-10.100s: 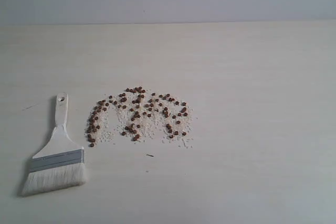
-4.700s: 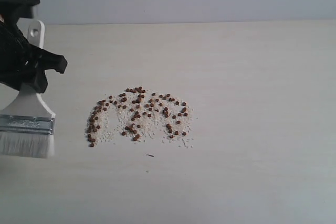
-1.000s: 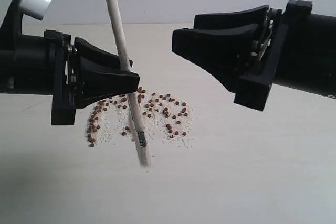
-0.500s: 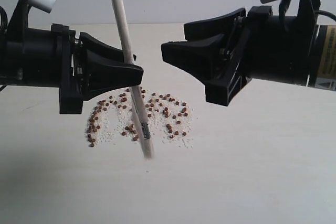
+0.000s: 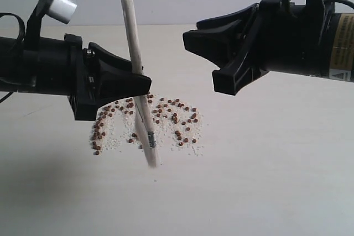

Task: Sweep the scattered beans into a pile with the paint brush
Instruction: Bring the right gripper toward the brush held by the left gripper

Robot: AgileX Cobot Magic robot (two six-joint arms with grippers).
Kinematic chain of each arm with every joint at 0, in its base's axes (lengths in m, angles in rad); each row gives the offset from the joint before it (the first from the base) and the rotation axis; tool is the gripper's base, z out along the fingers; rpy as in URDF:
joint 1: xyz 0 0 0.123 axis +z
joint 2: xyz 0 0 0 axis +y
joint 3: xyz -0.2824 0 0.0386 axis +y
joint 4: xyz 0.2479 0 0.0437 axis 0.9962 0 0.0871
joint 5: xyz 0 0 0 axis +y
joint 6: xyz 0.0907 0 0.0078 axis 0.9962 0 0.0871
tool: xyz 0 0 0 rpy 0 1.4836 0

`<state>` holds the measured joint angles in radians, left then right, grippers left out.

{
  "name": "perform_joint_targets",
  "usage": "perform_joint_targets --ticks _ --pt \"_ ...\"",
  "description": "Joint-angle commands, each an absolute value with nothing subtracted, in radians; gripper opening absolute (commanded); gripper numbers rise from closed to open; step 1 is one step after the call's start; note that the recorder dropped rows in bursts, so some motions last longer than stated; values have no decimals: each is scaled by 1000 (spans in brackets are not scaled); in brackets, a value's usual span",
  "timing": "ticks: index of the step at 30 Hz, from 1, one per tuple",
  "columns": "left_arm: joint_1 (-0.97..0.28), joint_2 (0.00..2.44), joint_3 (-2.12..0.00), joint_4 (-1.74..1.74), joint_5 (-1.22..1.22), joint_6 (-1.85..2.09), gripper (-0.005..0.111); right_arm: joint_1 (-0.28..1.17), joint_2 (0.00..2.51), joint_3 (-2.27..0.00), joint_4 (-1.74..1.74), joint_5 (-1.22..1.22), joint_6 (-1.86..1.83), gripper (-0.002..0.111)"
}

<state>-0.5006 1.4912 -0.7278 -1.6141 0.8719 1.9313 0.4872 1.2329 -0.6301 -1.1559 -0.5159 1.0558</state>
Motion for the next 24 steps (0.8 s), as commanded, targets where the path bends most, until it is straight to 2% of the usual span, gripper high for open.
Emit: perform_joint_targets --ticks 1,4,7,9,12,16,24 --pt "-534 1522 -782 -1605 870 1909 0 489 1237 -636 -1141 -442 1098 40" --pt "-584 1547 -820 -1566 818 1869 0 489 1233 -636 -1139 -333 1092 41" --pt "-625 1562 -837 -1562 758 1869 0 489 1230 -636 -1126 -348 1075 39" --pt "-638 1567 -843 -1562 757 1877 0 489 1230 -636 -1126 -395 1080 42" --pt "-639 1569 -843 -1562 757 1888 0 489 1230 -636 -1126 -469 1113 52" --pt "-639 1569 -843 -1573 727 1891 0 496 1235 -636 -1121 -556 1128 51" --pt "-639 1569 -860 -1583 711 1907 0 564 1235 -636 -1100 -495 1119 56"
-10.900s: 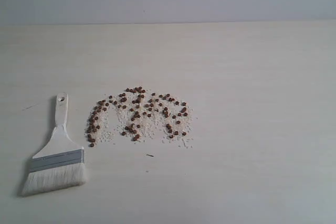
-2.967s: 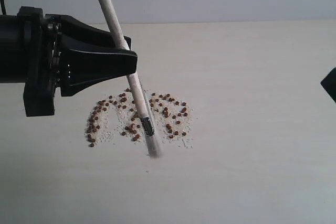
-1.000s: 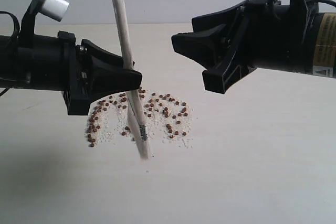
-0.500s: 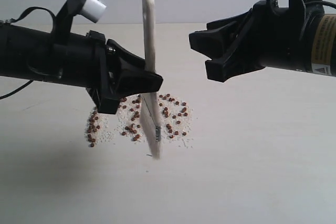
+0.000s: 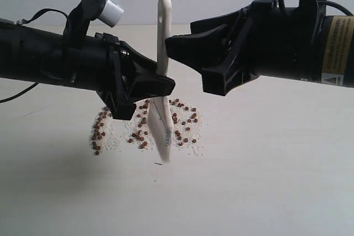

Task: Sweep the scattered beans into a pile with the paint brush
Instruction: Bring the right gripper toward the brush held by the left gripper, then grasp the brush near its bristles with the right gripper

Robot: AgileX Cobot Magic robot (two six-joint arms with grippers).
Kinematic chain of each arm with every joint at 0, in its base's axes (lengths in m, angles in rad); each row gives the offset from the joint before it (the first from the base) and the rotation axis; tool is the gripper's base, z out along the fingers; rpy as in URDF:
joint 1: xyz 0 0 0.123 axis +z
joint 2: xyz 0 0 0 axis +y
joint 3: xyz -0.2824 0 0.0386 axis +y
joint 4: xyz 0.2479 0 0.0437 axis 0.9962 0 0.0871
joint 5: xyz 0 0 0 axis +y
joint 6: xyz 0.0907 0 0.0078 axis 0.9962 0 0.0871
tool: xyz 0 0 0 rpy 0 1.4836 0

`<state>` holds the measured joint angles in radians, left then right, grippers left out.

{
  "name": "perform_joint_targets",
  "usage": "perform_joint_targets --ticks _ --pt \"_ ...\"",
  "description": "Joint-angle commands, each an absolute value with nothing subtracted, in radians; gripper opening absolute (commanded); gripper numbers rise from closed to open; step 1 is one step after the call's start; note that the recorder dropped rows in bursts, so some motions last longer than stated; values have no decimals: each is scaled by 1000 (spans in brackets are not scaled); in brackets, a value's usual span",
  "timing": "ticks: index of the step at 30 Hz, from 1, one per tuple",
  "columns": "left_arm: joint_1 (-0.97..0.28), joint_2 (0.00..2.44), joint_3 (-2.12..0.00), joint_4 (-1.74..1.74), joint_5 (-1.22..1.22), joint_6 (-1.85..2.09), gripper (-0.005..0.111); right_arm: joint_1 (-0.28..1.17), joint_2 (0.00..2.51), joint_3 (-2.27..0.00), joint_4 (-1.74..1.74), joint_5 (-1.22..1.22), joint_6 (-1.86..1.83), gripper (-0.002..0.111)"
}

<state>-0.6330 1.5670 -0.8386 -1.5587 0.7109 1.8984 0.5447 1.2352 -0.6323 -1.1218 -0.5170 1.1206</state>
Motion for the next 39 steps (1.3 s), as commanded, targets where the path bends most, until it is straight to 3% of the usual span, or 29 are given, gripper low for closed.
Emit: perform_joint_targets --ticks 1,17,23,26,32,39 --pt "-639 1569 -860 -1583 711 1907 0 564 1235 -636 -1098 -493 1119 56" --pt "-639 1569 -872 -1596 712 1903 0 564 1216 -636 -1111 -482 1147 52" --pt "-639 1569 -872 -1594 712 1903 0 564 1118 -636 -1131 -59 1126 71" --pt "-639 1569 -874 -1596 712 1901 0 564 1034 -647 -1131 -28 1124 78" --pt "-639 1569 -874 -1609 718 1901 0 564 917 -590 -1032 -86 1150 78" --pt "-639 1569 -875 -1615 734 1897 0 564 1063 -547 -966 -332 1114 78"
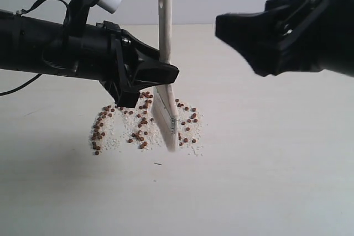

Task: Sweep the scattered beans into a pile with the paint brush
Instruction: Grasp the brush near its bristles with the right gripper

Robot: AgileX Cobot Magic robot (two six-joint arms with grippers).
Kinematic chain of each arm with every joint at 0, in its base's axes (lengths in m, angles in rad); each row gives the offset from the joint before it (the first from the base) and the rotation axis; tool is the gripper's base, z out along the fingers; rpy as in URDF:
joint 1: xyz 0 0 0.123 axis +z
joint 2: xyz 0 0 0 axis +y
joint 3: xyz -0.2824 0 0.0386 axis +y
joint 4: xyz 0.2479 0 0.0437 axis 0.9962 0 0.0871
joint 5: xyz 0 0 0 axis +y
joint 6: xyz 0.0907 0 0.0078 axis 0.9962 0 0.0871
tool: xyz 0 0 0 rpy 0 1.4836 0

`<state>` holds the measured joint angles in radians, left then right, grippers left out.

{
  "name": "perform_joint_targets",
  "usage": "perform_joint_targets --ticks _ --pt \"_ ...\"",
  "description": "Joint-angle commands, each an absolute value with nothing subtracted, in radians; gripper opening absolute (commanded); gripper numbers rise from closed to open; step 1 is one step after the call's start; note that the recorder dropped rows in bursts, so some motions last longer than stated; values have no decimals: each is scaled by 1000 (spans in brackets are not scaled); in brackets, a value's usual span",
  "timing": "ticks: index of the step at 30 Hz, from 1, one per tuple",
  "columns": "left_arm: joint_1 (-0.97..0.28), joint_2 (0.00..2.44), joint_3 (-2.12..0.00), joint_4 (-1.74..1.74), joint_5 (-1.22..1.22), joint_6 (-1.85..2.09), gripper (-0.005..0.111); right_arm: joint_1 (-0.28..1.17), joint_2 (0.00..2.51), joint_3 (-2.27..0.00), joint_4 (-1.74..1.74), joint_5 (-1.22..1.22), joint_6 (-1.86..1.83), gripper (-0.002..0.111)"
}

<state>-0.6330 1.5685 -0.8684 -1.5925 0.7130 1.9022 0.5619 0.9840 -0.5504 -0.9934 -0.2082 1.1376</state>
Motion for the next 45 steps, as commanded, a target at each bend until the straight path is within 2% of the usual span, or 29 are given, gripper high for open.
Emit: perform_joint_targets --ticks 1,4,8,13,29,34,36,45 --pt "-639 1571 -875 -1615 736 1892 0 564 1088 -552 -950 -353 1099 78" --pt "-639 1571 -875 -1613 735 1888 0 564 1156 -569 -863 -368 1028 74" --pt "-639 1571 -875 -1613 735 1888 0 564 1258 -602 -759 -411 909 61" --pt "-639 1571 -875 -1615 729 1888 0 564 1324 -635 -757 -531 909 67" --pt "-639 1571 -884 -1657 726 1926 0 564 1344 -658 -760 -526 898 64" --pt "-639 1571 -886 -1657 726 1928 0 564 1360 -662 -726 -620 840 63" --pt "-639 1571 -886 -1657 726 1928 0 564 1401 -700 -739 -547 840 63" --pt "-639 1571 -886 -1658 728 1930 0 564 1466 -767 -731 -517 809 60"
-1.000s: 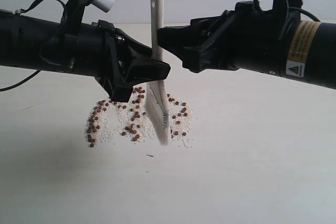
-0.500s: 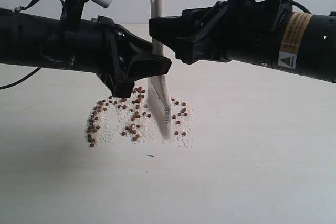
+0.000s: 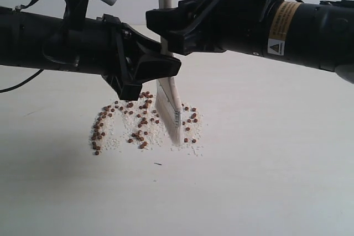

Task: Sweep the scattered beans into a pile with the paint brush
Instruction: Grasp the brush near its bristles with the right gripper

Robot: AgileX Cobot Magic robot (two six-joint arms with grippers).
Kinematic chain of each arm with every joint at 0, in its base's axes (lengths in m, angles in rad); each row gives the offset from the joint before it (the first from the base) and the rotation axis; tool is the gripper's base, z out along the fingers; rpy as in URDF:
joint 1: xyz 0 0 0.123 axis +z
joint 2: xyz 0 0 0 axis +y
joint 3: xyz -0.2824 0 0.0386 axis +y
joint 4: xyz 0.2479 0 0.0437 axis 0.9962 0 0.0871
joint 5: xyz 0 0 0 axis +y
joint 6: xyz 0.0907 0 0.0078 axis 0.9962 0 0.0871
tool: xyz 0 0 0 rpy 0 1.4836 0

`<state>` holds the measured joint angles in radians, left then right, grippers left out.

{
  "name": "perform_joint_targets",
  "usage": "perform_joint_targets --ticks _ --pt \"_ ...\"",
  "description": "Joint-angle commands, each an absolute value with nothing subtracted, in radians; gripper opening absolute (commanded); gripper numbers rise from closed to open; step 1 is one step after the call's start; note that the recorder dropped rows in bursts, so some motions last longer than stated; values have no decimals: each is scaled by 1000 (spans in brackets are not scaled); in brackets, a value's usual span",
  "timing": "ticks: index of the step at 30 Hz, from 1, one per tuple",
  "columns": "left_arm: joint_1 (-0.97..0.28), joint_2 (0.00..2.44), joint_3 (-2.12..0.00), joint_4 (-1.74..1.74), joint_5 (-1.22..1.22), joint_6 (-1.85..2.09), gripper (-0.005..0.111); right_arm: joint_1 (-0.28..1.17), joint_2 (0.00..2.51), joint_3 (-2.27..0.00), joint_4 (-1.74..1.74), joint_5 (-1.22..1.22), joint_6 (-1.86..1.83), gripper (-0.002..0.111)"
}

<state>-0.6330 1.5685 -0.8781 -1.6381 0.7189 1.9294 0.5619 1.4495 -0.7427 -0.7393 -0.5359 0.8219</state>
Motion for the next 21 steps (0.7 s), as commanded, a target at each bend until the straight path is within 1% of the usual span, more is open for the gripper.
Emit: perform_joint_targets --ticks 1,11,15,16,18,21 --pt "-639 1571 -886 -1658 728 1930 0 564 1471 -767 -733 -517 806 60" --pt "-639 1571 -886 -1661 728 1930 0 564 1502 -767 -738 -552 810 59" --pt "-639 1571 -886 -1663 728 1934 0 564 1502 -767 -738 -553 812 54" --pt "-639 1571 -886 -1663 728 1934 0 564 1502 -767 -738 -549 812 48" --pt "-639 1571 -886 -1663 728 1934 0 564 1502 -767 -738 -544 812 39" --pt "-639 1571 -886 -1663 728 1934 0 564 1502 -767 -736 -540 810 19"
